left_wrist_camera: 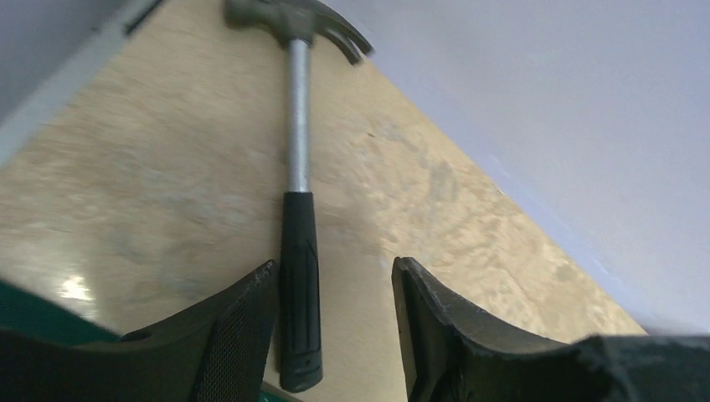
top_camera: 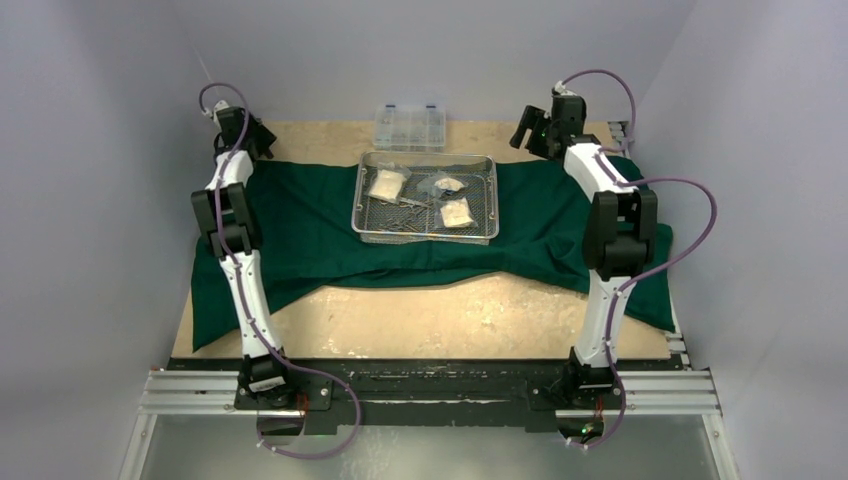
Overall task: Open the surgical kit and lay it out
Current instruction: Smooth out the surgical kit at the center of the board.
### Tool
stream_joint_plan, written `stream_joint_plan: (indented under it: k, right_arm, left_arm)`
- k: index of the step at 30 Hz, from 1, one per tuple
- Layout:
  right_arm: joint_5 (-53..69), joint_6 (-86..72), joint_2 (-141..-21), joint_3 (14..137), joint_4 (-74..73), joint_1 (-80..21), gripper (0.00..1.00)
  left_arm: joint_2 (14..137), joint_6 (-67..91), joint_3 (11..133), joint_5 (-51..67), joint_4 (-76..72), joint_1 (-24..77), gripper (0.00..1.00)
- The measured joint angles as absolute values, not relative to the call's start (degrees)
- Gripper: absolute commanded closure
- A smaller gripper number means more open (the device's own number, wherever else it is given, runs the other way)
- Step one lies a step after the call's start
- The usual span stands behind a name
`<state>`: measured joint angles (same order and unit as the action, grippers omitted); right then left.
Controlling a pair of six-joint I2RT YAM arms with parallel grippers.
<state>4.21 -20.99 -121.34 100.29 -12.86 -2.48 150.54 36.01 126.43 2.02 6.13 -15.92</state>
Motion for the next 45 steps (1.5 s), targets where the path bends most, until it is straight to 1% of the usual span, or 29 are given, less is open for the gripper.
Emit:
stream_joint_plan:
  k: [8, 16, 21, 25, 29, 34, 40, 45]
  right_arm:
    - [4.08, -21.41, -121.34, 99.81, -13.28, -2.61, 0.19]
    - [4.05, -21.47, -121.32, 99.63, -13.52, -2.61, 0.19]
    - [3.29, -22.13, -121.32, 99.61, -15.94, -2.61, 0.17]
    - [0.01, -22.50, -121.32, 99.63, -18.90, -2.61, 0.13]
    - [-3.68, -22.33, -121.32, 99.77, -21.37, -2.52, 0.11]
    - [-6.68, -21.63, -121.62, 100.90, -24.36, -1.83, 0.08]
    - [-8.64, -19.86, -125.62, 105.41, -26.83, -1.23, 0.08]
    - [-9.91, -18.87, -129.05, 105.71, -27.22, -1.21, 0.08]
  left_arm:
    - [150.87, 39.40, 125.78, 7.29, 3.88, -12.23, 0.48]
    - [151.30, 40.07, 126.02, 8.08, 2.94, -10.61, 0.45]
    - [148.86, 35.22, 125.62, 7.42, 9.13, -11.42, 0.40]
    - [141.67, 30.37, 119.42, 6.33, 14.90, -11.94, 0.38]
    - [133.43, 27.29, 113.97, 2.94, 18.35, -12.05, 0.36]
    - [125.78, 25.91, 108.97, -6.26, 21.56, -11.99, 0.33]
    - [127.39, 26.57, 105.51, -11.92, 26.06, -11.99, 0.29]
    - [132.35, 27.64, 105.58, -15.44, 29.45, -11.86, 0.30]
